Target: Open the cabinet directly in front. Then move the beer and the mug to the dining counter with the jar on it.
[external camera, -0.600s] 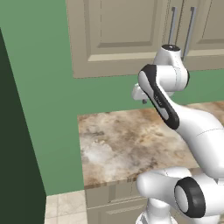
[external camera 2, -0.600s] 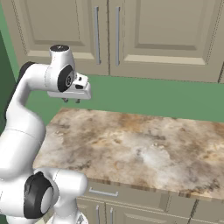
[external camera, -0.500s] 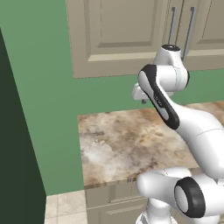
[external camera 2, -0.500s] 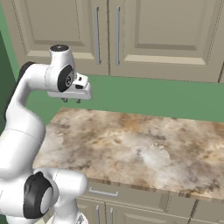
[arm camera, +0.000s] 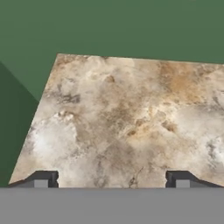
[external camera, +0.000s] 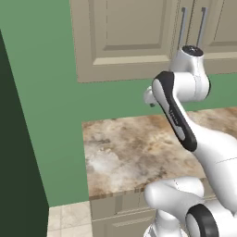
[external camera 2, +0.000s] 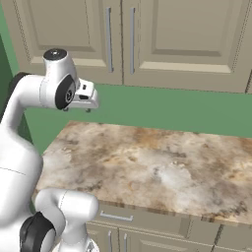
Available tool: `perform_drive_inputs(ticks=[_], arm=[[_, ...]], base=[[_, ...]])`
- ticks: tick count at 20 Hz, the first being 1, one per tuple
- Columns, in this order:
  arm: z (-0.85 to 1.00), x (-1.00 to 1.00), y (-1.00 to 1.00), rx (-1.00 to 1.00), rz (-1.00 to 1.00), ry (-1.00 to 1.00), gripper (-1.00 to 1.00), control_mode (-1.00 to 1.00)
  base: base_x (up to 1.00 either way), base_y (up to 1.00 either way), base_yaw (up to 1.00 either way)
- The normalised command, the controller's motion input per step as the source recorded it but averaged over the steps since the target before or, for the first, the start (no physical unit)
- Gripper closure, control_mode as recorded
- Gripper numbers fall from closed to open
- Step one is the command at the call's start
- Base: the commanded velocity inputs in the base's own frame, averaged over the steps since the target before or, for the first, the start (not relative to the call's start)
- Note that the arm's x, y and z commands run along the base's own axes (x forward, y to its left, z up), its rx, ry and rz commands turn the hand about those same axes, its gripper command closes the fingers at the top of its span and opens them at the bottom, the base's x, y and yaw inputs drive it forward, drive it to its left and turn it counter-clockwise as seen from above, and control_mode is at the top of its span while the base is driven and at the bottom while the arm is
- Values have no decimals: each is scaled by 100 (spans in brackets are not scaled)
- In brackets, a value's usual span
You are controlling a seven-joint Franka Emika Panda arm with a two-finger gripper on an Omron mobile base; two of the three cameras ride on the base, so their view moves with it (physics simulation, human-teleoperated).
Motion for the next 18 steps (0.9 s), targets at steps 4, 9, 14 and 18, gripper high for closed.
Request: perform_drive_inputs(ticks=[4, 9, 14, 18], arm=[[39, -25, 0, 0, -1, -23, -100, -100], [47, -22, -1, 0, -3, -22, -100, -100], [38, -16, -14, 0, -6, -14, -100, -100], [26, -7, -20, 0, -6, -6, -100, -100]], base=[[0, 0, 0], [0, 0, 0], [0, 0, 0], [0, 0, 0]])
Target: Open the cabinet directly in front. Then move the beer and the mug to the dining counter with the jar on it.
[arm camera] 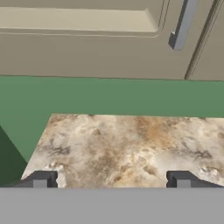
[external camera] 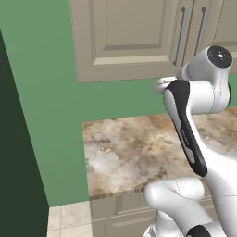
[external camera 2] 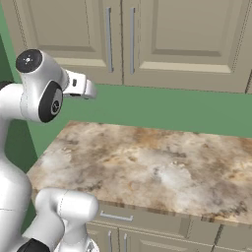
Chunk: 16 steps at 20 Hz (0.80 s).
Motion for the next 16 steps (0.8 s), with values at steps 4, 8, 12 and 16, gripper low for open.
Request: perform_drive_inputs(ticks=[4, 8, 12, 16], arm=[[24, -1, -21, 1, -7, 0, -100, -100], [29, 0, -11, 0, -1, 0, -100, -100], [33, 0, -12, 0, 0, -2, -100, -100], [27, 0, -10, 0, 0, -8, -100, -100]], base=[[0, 0, 0], [0, 0, 0], [0, 0, 0], [0, 0, 0]])
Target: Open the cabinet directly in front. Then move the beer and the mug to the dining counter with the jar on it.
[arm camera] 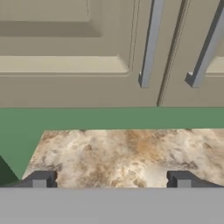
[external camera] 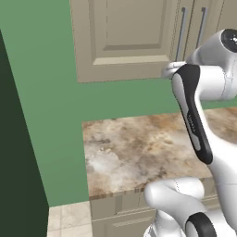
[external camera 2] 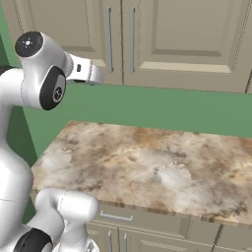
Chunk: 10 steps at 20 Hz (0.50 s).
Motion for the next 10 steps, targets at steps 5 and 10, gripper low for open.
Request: perform_drive_inputs(ticks=[5, 10], arm=[[22, 0, -9, 0, 0, -12, -100, -100], [15, 4, -9, 0, 0, -3, -100, -100]], base=[[0, 0, 0], [0, 0, 0]])
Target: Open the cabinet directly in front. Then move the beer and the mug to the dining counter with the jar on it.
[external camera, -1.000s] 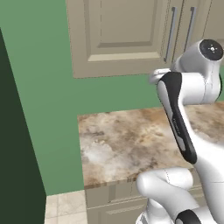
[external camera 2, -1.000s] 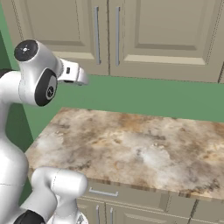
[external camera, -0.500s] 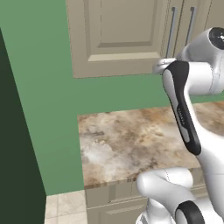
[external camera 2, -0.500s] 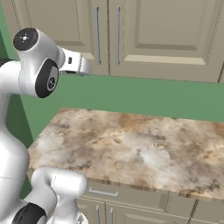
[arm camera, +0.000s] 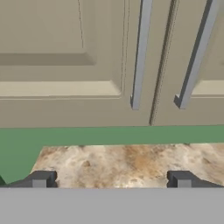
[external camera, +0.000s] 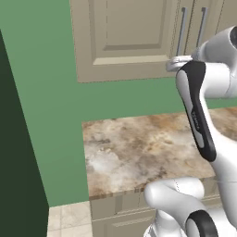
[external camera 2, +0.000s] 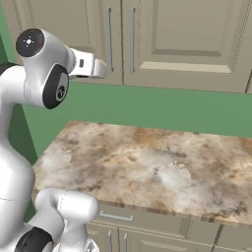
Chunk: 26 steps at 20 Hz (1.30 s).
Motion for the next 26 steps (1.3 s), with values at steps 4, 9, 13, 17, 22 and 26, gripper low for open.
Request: perform_drive_inputs(ticks=[4, 9, 13, 17, 22, 26], arm=[[10, 19, -1, 0, 0, 0, -100, -100], [8, 21, -6, 0, 0, 0, -100, -100], [1, 8, -28, 2, 0, -4, -100, -100], [0, 7, -27, 1, 0, -9, -100, -100], [0, 21, -4, 0, 0, -9, -100, -100], [0, 28, 0, 0, -2, -3, -100, -100]], base=[[0, 0, 0], [0, 0, 0], [0, 0, 0], [0, 0, 0], [0, 0, 0], [0, 0, 0]])
